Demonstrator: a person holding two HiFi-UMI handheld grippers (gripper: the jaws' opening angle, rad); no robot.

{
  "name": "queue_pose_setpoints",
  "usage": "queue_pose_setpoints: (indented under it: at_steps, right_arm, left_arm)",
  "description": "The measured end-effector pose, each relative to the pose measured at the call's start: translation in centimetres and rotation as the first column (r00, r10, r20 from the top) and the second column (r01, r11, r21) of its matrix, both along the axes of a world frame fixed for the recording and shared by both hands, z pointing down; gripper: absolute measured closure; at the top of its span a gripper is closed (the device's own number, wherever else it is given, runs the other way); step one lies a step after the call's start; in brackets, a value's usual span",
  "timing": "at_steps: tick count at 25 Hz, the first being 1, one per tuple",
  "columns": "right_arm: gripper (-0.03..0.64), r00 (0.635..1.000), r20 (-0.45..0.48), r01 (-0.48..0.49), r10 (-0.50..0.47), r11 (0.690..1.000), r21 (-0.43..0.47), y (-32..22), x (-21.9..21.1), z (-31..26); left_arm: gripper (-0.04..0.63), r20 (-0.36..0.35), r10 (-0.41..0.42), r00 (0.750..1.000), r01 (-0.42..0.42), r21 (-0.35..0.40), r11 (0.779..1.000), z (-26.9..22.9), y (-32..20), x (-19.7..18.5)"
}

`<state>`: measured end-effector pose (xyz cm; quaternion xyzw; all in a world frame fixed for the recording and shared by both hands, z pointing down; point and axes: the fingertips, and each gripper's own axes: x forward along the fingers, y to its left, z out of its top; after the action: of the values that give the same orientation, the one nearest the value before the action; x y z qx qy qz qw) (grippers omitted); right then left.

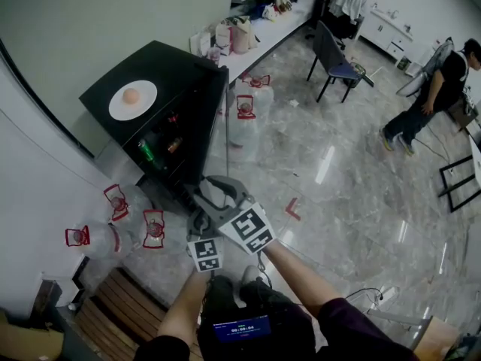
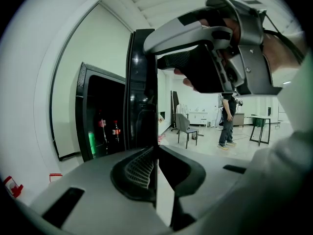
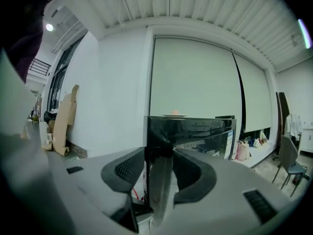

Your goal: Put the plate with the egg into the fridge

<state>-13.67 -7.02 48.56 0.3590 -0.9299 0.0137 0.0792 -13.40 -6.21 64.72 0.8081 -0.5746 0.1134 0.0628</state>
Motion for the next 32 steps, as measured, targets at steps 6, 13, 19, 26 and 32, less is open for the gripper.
queue_pose_setpoints:
  at_steps: [6,13,19,26,32]
  right_arm:
    - [0.442,1.000,0.021,0.020,-0.021,1.000,0.005,0.0,0.0,-0.1]
    - [0.442,0.999,0.026,0.030,-0.031,0.999,0.025,0.3,1.3,0.1]
    - [0.442,0.999,0.040,-0.019,0.018,0.999,0.025,1.3,4.5,0.3]
    - [0.443,0.979,0.124,-0.158,0.162,0.987,-0.038,2.4,9.7,1.2]
    - [0.443,0.910,0.141,-0.377,0.390,0.919,-0.113,4.6,17.2,4.9]
  left_arm:
    - [0.558,-0.053,0.066,0.996,-0.063,0.051,0.997,-2.8,1.7,-1.7]
    - [0.558,-0.097,0.158,0.983,-0.149,0.095,0.984,-5.7,2.2,-4.1]
    - [0.558,-0.095,0.344,0.934,-0.332,0.127,0.935,-8.8,0.9,-1.5]
    - [0.568,-0.085,0.516,0.852,-0.502,0.139,0.853,-9.2,1.3,4.7]
    - [0.586,-0.110,0.642,0.759,-0.630,0.130,0.766,-9.2,1.5,11.5]
